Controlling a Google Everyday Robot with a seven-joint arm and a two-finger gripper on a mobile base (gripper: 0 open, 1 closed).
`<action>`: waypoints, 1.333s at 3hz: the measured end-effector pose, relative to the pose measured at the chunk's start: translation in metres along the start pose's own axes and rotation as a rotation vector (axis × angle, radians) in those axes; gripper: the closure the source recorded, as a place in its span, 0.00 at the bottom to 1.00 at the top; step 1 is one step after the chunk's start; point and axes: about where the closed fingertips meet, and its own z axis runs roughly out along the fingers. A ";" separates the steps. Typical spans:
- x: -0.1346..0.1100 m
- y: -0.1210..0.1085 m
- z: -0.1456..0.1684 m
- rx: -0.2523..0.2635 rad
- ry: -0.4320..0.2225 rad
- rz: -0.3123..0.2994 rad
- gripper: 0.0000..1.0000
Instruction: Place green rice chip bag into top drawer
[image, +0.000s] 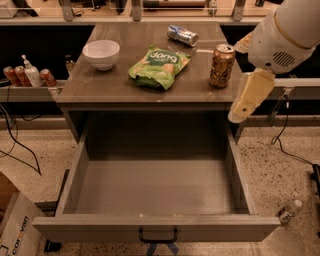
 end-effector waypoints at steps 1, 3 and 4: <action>-0.011 -0.006 0.018 0.006 -0.053 0.028 0.00; -0.054 -0.041 0.072 -0.023 -0.137 0.032 0.00; -0.070 -0.055 0.096 -0.043 -0.169 0.044 0.00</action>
Offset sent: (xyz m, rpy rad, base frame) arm 0.0800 0.0686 -0.0323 0.1427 -0.0129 0.0254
